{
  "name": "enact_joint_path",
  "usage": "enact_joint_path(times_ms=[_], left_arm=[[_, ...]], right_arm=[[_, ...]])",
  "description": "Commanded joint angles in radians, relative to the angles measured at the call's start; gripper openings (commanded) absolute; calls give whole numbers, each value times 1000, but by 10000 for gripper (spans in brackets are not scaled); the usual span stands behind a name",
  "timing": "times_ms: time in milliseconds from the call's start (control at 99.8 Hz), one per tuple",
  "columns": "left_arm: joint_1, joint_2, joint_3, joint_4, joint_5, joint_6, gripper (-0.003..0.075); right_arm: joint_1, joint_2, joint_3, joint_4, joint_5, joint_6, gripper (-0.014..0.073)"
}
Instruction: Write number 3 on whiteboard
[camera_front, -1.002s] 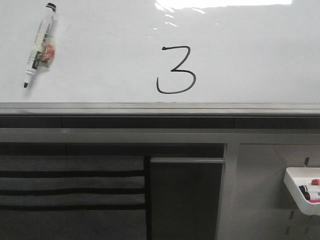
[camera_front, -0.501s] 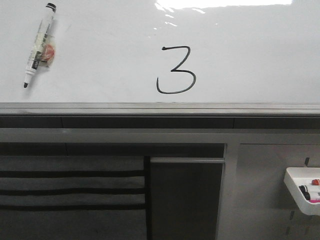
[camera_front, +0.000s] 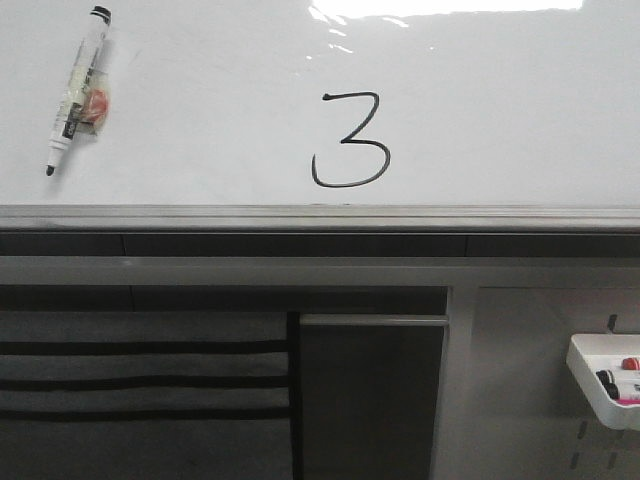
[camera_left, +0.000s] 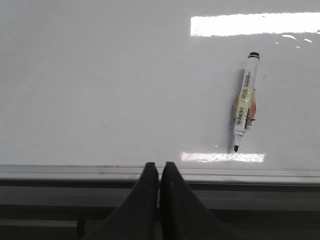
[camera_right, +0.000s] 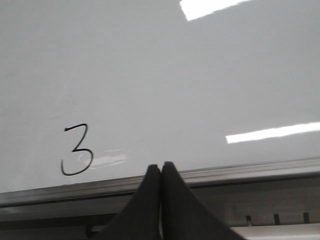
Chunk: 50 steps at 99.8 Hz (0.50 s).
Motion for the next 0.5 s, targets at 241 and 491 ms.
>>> enact_joint_path(times_ms=[241, 491], left_arm=[[3, -31, 3, -10, -70, -13, -18], [3, -31, 3, -10, -70, -13, -18]], right_arm=[[-58, -19, 107, 20, -255, 1, -74], [-58, -19, 107, 20, -248, 1, -74]])
